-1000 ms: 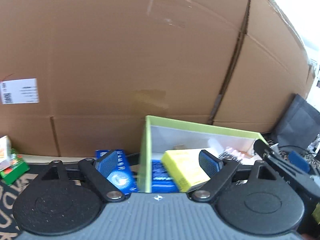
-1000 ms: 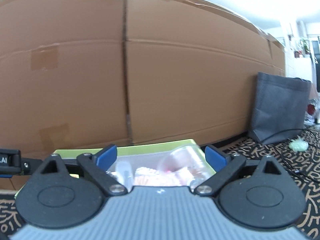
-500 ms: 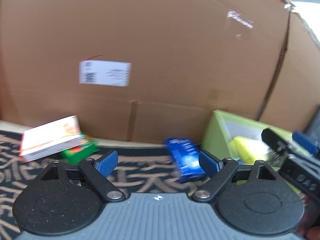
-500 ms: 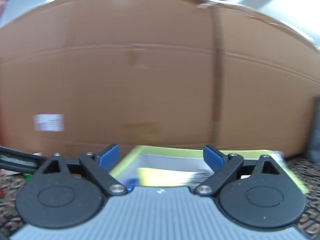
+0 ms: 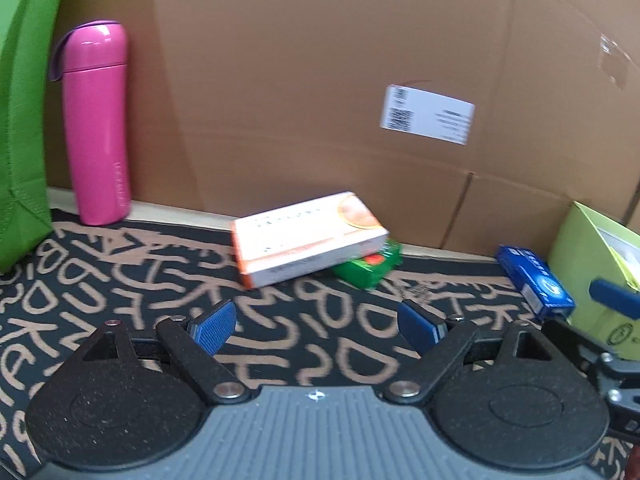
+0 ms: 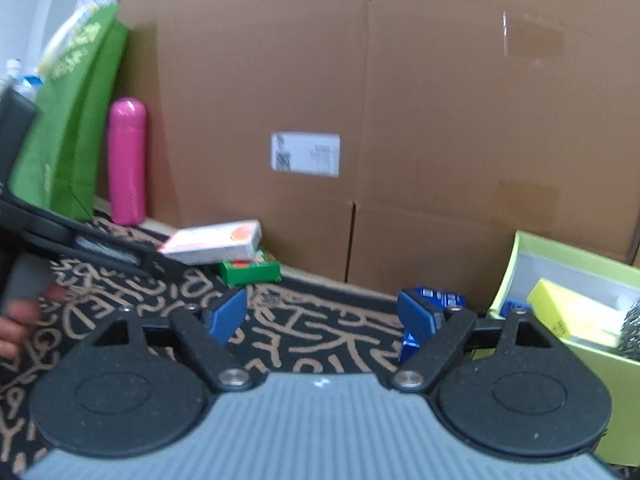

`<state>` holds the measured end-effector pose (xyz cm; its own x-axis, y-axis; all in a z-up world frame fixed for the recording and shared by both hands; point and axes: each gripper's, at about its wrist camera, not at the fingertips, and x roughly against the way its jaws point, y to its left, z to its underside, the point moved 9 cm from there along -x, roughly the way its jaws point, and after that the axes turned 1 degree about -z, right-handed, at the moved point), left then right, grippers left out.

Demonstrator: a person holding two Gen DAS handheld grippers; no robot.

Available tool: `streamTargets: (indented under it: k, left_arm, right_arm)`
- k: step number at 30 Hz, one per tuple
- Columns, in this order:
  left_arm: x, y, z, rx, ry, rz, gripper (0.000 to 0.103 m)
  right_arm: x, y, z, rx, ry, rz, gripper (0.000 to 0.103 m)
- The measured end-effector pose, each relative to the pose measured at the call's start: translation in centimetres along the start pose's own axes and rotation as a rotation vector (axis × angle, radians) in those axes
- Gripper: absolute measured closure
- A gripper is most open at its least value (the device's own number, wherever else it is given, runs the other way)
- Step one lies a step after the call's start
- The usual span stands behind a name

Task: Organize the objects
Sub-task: 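Move both grippers back toward the remaining boxes on the mat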

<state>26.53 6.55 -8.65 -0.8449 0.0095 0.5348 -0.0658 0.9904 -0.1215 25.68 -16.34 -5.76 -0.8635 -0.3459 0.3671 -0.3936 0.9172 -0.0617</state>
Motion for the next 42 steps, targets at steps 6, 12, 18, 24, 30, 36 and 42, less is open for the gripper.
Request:
streamTargets:
  k: [6,12,18,24,30,36,42]
  left_arm:
    - [-0.7,0.7,0.3,0.001,0.010,-0.008,0.012]
    - [-1.1,1.5,0.2,0.000,0.007,-0.015,0.012]
    - [-1.6,3.4,-1.0,-0.005,-0.012,-0.045,0.012]
    - [-2.6,5.2,-4.6,0.037,-0.047,-0.006,0.012]
    - [-6.7,4.5,-6.8,0.019,0.024,0.094,0.012]
    - [-11.3,3.4,-6.8,-0.008,0.093,0.089,0.012]
    - [-10.3,2.7,-4.8,0.087,0.138,0.247,0.011]
  right_arm:
    - [-0.4,-4.1,1.6,-0.119,0.059,0.125,0.023]
    - [-0.5,-4.7,2.4,-0.092,0.101,0.235,0.023]
    - [-1.6,-2.3,1.6,-0.027,0.098,0.216,0.008]
    - [-6.6,-1.6,-1.1,0.062,0.128,0.262,0.004]
    - [-10.4,-5.4,-0.8,0.070,0.253,0.398,0.001]
    - [-13.5,-6.6,0.2,0.237,0.382,0.439,0.000]
    - [-13.3,-6.6,-0.2,0.218,0.453,0.341,0.000]
